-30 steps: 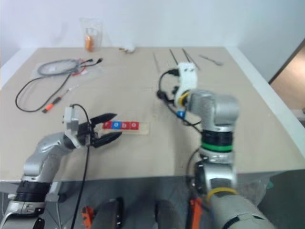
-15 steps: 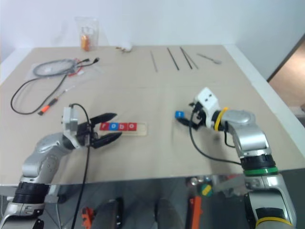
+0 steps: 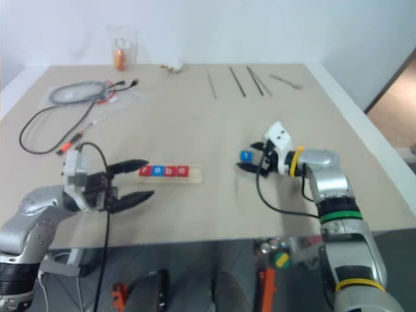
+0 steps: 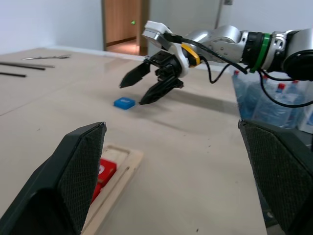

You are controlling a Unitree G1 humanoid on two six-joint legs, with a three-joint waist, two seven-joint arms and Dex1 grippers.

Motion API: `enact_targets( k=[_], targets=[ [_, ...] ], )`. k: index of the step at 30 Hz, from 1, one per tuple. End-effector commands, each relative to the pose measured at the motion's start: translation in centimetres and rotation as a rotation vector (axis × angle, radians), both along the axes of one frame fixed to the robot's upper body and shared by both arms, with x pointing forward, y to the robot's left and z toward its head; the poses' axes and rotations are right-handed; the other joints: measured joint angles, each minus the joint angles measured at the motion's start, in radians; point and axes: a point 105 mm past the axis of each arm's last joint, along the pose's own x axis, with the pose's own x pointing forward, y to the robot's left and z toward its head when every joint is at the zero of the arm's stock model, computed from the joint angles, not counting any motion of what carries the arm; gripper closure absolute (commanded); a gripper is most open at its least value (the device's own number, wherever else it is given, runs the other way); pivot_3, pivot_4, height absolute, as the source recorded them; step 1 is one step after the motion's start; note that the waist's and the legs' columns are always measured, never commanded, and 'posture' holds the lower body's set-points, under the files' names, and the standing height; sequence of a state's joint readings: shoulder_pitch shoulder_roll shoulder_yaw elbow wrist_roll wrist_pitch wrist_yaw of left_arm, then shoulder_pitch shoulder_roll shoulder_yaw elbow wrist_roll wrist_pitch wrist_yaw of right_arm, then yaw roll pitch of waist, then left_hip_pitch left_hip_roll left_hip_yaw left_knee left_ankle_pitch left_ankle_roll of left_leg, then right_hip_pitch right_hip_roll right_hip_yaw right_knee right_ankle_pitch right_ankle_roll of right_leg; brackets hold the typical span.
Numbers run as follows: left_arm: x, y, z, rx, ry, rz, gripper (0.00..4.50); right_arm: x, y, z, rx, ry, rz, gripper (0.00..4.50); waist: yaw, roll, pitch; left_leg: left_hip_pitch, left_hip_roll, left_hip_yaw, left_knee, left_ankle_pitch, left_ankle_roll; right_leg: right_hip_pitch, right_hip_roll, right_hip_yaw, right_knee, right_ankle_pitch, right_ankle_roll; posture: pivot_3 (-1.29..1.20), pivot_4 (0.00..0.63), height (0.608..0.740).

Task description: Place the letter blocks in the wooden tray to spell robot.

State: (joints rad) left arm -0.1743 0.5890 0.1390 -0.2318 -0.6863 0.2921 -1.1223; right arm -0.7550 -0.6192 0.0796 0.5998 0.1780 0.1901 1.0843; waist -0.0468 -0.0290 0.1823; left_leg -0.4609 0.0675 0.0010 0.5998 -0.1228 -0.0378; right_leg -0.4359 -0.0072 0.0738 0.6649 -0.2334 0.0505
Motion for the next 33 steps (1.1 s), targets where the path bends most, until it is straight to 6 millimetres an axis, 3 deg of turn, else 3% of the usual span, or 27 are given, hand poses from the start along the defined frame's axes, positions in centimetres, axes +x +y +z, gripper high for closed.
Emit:
enact_targets(
  k=[1,5,24,28,30,33],
  targets=[
    [-0.5,0.3,0.6,0.026,-0.03,0.019,0.0,0.5,-0.4,0.3,-0.015,-0.034,-0.006,0.04,0.0,0.0,0.0,0.0,0.0,0.0,0.0,0.0,0.0,0.0,0.0,0.0,0.0,0.0,0.0,0.0,0.15,0.74],
    [-0.5,0.1,0.2,0.058,-0.023,0.027,0.0,1.1,-1.2,-0.2,-0.004,-0.031,-0.057,0.04,0.0,0.0,0.0,0.0,0.0,0.0,0.0,0.0,0.0,0.0,0.0,0.0,0.0,0.0,0.0,0.0,0.15,0.74],
    [0.2,0.7,0.6,0.049,-0.045,0.12,0.0,2.2,-0.6,-1.2,0.059,-0.015,-0.112,0.04,-0.001,0.0,0.0,0.001,0.0,0.0,0.001,0.0,0.0,0.001,0.0,0.0,0.0,0.002,0.0,0.0,0.15,0.74],
    [0.5,1.2,0.9,0.036,-0.059,0.159,0.0,2.1,-0.7,-1.6,0.068,-0.002,-0.117,1.17,-0.001,0.0,0.0,0.002,0.0,0.0,0.001,0.0,0.0,0.002,0.0,0.0,0.001,0.002,0.0,0.0,0.15,0.74],
    [0.7,1.4,1.1,0.022,-0.064,0.177,0.0,2.0,-0.6,-1.7,0.069,0.0,-0.111,2.03,-0.001,0.0,0.0,0.002,0.0,0.0,0.001,0.001,0.0,0.002,0.0,0.0,0.001,0.002,0.0,0.0,0.15,0.74],
    [0.9,1.4,1.1,0.002,-0.067,0.199,0.0,1.9,-0.6,-1.8,0.07,0.001,-0.106,2.94,-0.001,0.0,0.0,0.002,0.0,0.0,0.002,0.001,0.0,0.003,0.0,0.0,0.001,0.002,0.0,0.0,0.15,0.74]
  ],
)
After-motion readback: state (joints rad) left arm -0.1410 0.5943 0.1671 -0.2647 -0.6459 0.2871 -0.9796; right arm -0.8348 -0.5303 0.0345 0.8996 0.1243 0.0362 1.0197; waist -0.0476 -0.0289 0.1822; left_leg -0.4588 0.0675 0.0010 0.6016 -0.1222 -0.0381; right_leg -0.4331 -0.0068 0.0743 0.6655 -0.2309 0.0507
